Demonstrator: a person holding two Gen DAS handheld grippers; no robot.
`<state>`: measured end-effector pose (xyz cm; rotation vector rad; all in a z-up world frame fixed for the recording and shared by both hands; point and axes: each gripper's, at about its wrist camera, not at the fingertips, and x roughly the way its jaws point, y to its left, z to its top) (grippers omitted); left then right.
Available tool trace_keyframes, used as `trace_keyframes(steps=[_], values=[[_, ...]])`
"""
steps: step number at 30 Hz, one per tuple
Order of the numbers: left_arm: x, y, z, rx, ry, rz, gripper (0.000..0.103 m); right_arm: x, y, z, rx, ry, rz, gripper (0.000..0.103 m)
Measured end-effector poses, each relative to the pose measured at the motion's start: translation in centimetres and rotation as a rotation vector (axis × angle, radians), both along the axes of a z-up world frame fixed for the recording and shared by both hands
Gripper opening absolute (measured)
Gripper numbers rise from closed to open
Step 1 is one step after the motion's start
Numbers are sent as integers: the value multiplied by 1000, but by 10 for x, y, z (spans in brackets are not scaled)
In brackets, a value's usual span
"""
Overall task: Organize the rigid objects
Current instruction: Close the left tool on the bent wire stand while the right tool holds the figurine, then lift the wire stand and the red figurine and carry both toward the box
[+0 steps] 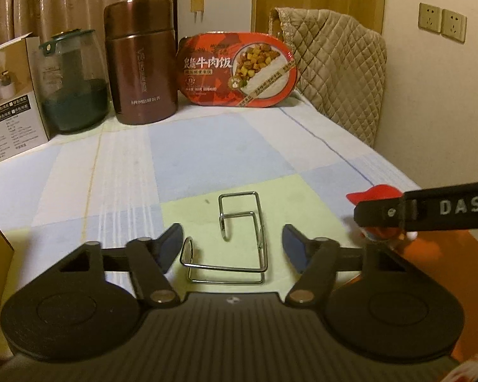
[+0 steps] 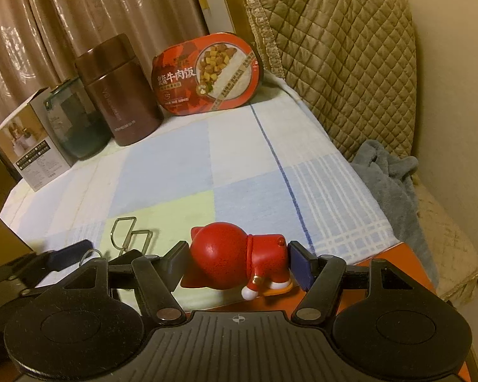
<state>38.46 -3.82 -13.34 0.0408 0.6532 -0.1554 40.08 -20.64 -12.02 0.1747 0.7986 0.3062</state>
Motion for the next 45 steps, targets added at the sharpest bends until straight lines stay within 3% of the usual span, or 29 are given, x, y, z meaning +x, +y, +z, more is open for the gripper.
trace_keyframes(steps=[1, 8, 16, 21, 29, 37, 45], values=[[1, 1, -1, -8, 6, 7, 49, 0, 0, 0, 0, 0, 1, 64], [-16, 10, 4, -51, 38, 47, 49, -4, 6, -1, -3, 3, 26, 64], [-81, 20, 11, -68, 68, 92, 49, -29, 12, 10, 11, 3, 59, 64], [-130, 29, 27, -97, 73, 121, 49, -65, 12, 27, 29, -17, 83, 64], [-202, 41, 51, -98, 89, 107, 48, -144, 21, 36, -27, -28, 141, 64], [-256, 47, 35, -41, 93, 102, 49, -204, 29, 24, -60, 19, 164, 64], [-278, 51, 19, -20, 103, 106, 48, -228, 29, 13, -69, 49, 160, 64]])
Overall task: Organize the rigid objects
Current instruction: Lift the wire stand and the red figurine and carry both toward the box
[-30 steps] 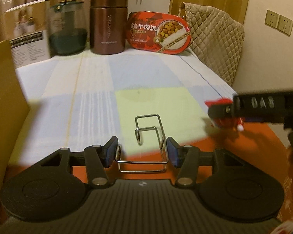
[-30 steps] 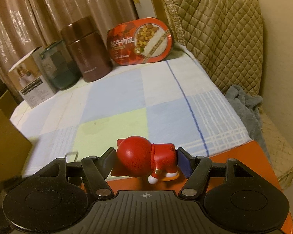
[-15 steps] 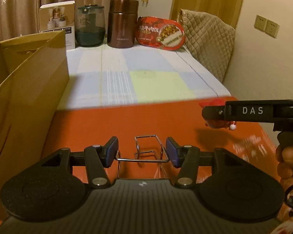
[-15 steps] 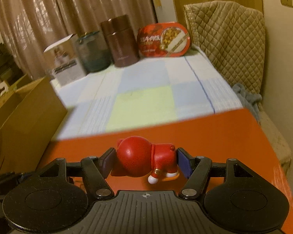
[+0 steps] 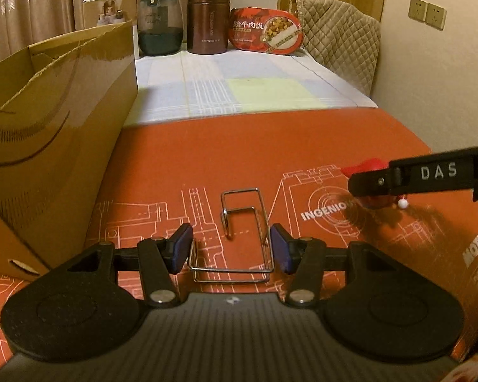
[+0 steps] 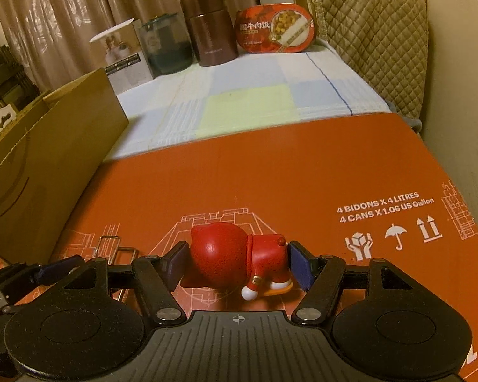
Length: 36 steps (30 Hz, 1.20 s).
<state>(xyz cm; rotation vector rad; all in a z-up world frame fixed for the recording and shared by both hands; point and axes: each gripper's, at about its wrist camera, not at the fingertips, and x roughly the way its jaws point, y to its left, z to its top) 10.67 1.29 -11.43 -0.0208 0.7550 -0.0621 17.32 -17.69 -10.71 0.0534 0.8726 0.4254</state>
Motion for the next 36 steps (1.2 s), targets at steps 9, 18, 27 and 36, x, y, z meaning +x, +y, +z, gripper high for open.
trace_keyframes(steps=[9, 18, 27, 36], values=[[-3, -1, -4, 8, 16, 1, 49, -3, 3, 1, 1, -2, 1, 64], [-3, 5, -4, -28, 44, 5, 49, -7, 10, 1, -12, -4, 12, 64], [-13, 15, 18, -81, 33, -1, 49, -21, 15, 5, 5, 3, 29, 64], [-29, 22, 16, -63, 42, -14, 49, -36, 22, 12, -3, -6, 35, 64]])
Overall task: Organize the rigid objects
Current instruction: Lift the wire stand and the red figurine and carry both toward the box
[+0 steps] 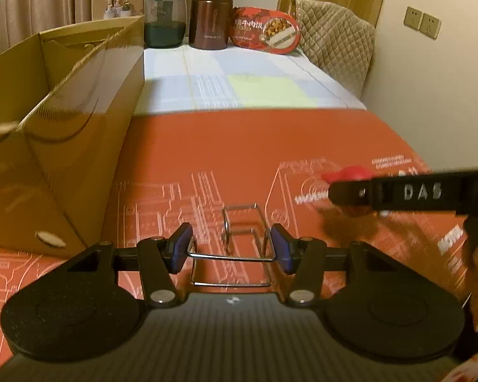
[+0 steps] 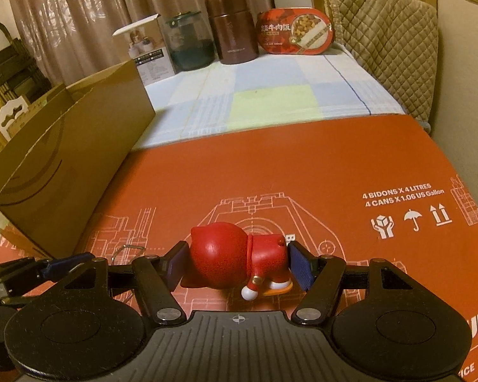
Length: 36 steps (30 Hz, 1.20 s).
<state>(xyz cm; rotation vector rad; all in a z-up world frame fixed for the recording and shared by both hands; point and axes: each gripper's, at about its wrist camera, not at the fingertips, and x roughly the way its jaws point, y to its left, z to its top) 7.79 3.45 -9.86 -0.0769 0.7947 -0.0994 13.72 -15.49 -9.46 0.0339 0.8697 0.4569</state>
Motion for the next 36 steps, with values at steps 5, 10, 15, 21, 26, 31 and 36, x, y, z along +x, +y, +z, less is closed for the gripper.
trace_keyframes(steps=[5, 10, 15, 21, 26, 31, 36], values=[[-10, 2, -13, 16, 26, 20, 49, -4, 3, -3, -6, 6, 4, 64], [-10, 0, -16, 31, 19, 27, 49, -3, 3, -5, -5, 10, -3, 64], [-10, -1, -18, 33, 23, 33, 49, -1, 4, -9, -4, 16, 0, 64], [-9, 11, -14, -68, 43, 66, 48, -2, 6, -8, 6, 15, 6, 64], [-11, 16, -2, -130, 29, 87, 48, -2, 5, -5, 19, 15, 3, 64], [-11, 18, 18, -155, -6, 88, 48, -3, 3, 5, 37, 7, 0, 64], [-9, 20, 47, -158, -64, 81, 48, -4, 6, 27, 59, -29, 6, 64]])
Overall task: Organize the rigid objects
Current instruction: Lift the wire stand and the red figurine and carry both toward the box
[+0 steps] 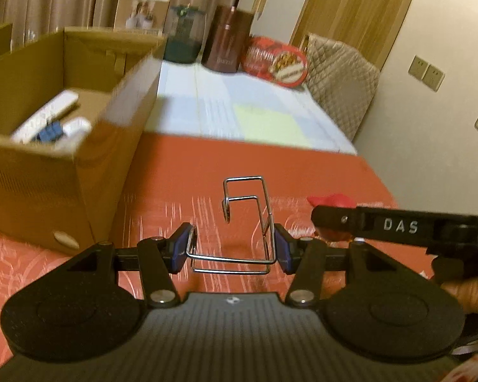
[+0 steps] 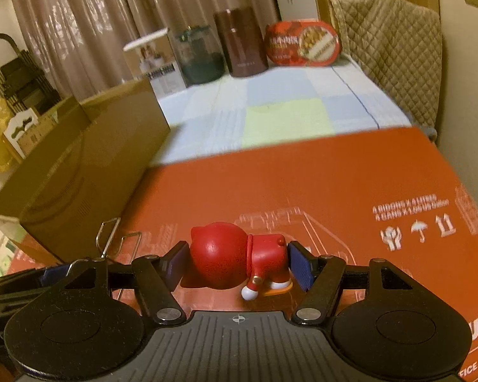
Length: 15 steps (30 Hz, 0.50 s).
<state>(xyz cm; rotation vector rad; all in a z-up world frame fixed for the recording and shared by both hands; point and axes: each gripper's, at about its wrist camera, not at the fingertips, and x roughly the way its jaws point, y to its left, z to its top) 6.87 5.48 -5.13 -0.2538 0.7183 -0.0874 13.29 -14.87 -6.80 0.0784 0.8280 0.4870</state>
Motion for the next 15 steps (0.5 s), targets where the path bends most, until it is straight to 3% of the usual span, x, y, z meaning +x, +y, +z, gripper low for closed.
trace_keyframes(steps=[9, 15], values=[[6, 32, 67, 44, -128, 24, 48, 4, 32, 55, 45, -100, 56, 64], [15, 80, 98, 111, -158, 54, 48, 12, 73, 83, 69, -144, 137, 64]])
